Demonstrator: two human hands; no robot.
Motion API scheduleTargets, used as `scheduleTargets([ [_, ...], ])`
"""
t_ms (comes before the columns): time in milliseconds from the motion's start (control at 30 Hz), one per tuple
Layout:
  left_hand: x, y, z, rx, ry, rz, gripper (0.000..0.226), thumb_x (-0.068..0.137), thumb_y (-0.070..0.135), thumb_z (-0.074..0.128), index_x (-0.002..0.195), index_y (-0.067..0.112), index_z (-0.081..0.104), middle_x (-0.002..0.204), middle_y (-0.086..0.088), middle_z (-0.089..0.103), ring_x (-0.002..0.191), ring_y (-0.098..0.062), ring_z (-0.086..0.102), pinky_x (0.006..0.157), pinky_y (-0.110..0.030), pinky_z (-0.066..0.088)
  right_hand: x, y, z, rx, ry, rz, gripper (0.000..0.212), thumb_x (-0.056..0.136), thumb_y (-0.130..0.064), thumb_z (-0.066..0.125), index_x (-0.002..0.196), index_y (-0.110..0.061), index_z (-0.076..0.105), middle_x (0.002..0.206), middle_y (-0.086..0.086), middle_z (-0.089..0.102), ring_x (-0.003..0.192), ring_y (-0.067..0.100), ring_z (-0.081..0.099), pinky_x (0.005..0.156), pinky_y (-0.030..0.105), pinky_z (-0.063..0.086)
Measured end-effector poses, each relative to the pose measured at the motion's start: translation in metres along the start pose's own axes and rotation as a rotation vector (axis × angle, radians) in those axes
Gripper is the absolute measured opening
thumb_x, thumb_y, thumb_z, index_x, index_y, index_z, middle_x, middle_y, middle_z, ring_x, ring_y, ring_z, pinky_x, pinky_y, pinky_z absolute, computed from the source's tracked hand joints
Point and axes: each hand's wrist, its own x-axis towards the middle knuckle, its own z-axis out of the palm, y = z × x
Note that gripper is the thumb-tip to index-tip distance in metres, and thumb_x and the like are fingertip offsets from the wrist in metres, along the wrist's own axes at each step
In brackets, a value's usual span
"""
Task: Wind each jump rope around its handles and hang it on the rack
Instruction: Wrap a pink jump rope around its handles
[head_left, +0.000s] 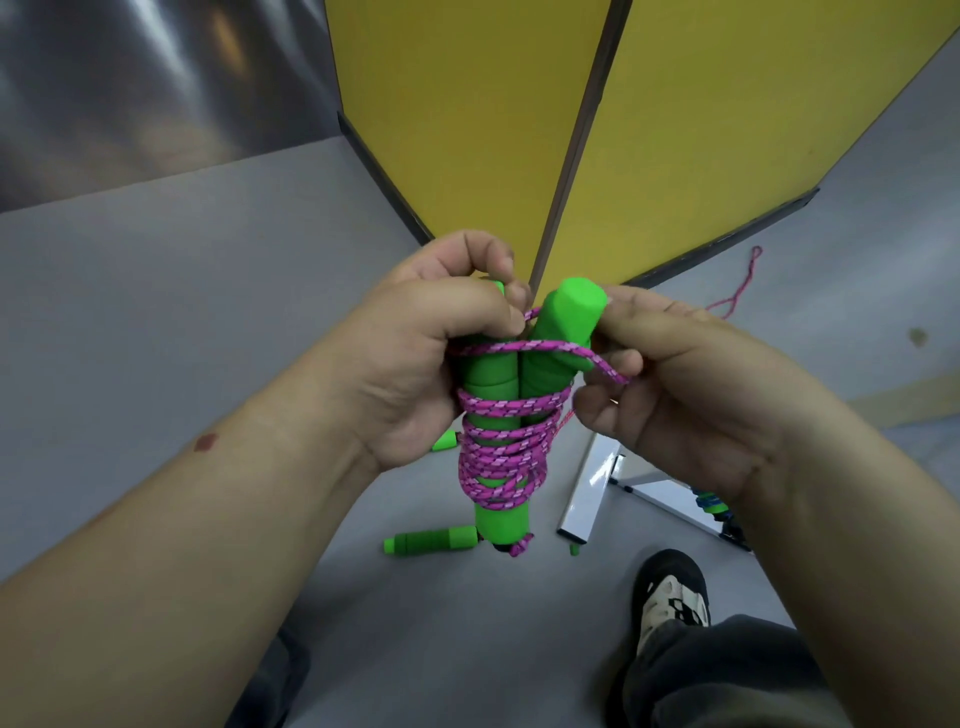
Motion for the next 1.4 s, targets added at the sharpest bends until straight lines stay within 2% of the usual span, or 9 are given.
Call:
scheduleTargets([
  [100,-0.001,-0.007,0.009,-0.069,0.018,-0.015,0.020,0.080,0.000,0.057,0.093,0.013,0.063,0.092,-0.016,0.068,0.078,-0.028,0.064,0.072,-0.037,0.054,0.001,-0.003,-0.002,0.087,-0.033,-0.034,0.026,0.100,-0.017,0.055,0.123,-0.008,0.066,0.065,0.001,0.053,0.046,0.002,0.045,0.075,0.037,0.059],
  [200,-0.003,-0.027,0.030,-0.036,0.085,0.024,0.007,0.098,0.017,0.055,0.099,0.011,0.059,0.088,-0.016,0.071,0.078,-0.026,0.070,0.069,-0.036,0.060,0.001,-0.005,-0.003,0.158,0.033,-0.094,0.018,0.101,-0.011,0.053,0.111,-0.004,0.068,0.086,0.020,0.049,0.044,0.005,0.046,0.060,0.027,0.057],
  [333,0.000,-0.050,0.043,0.153,0.140,0.044,0.059,0.072,0.049,0.088,0.091,0.012,0.046,0.088,-0.033,0.058,0.086,-0.035,0.056,0.075,-0.059,0.048,-0.006,0.002,-0.002,0.079,0.226,-0.234,0.013,0.100,-0.006,0.057,0.098,-0.006,0.069,0.060,0.006,0.059,0.054,0.016,0.055,0.061,0.026,0.054],
  [533,0.007,-0.058,0.060,0.070,0.142,0.054,0.042,0.079,0.034,0.088,0.101,0.015,0.058,0.087,-0.011,0.069,0.075,-0.024,0.069,0.067,-0.036,0.055,-0.012,0.004,-0.014,0.054,0.368,-0.334,0.013,0.101,-0.005,0.055,0.101,-0.006,0.068,0.060,0.008,0.054,0.049,0.014,0.052,0.051,0.025,0.051],
  [767,0.007,-0.059,0.060,0.165,0.031,0.080,0.023,0.085,0.020,0.073,0.108,0.024,0.069,0.089,-0.003,0.071,0.080,-0.019,0.068,0.071,-0.037,0.057,-0.010,-0.006,-0.031,0.175,0.319,-0.183,0.014,0.104,-0.007,0.050,0.103,-0.006,0.064,0.089,0.020,0.059,0.069,0.026,0.061,0.066,0.035,0.058],
  [900,0.007,-0.055,0.053,0.305,0.016,0.137,0.035,0.077,0.004,0.074,0.103,0.027,0.069,0.083,-0.001,0.069,0.073,-0.017,0.068,0.070,-0.038,0.060,-0.013,-0.011,-0.031,0.120,0.294,-0.126,0.014,0.104,-0.012,0.051,0.103,-0.012,0.065,0.085,0.015,0.059,0.067,0.022,0.062,0.068,0.044,0.060],
  [1033,0.009,-0.054,0.045,0.469,0.087,0.192,0.034,0.075,0.011,0.077,0.100,0.035,0.071,0.085,-0.001,0.071,0.073,-0.016,0.067,0.072,-0.042,0.059,-0.016,-0.016,-0.025,0.069,0.274,-0.108,0.015,0.104,-0.016,0.052,0.105,-0.017,0.066,0.052,-0.004,0.048,0.044,0.006,0.048,0.073,0.050,0.061],
  [1167,0.010,-0.051,0.042,0.460,0.167,0.194,0.034,0.072,0.016,0.078,0.097,0.039,0.072,0.086,-0.003,0.070,0.074,-0.021,0.068,0.073,-0.050,0.061,-0.014,-0.012,-0.020,0.052,0.268,-0.096,0.018,0.104,-0.016,0.051,0.113,-0.015,0.067,0.049,-0.007,0.039,0.037,0.002,0.037,0.085,0.051,0.058],
  [1400,0.005,-0.043,0.044,0.068,0.007,0.050,0.033,0.073,0.001,0.074,0.100,0.018,0.067,0.079,-0.002,0.069,0.066,-0.018,0.066,0.060,-0.030,0.057,-0.005,-0.011,-0.023,0.151,0.258,-0.059,0.016,0.104,-0.015,0.052,0.110,-0.013,0.066,0.052,0.000,0.046,0.045,0.010,0.048,0.058,0.034,0.060],
])
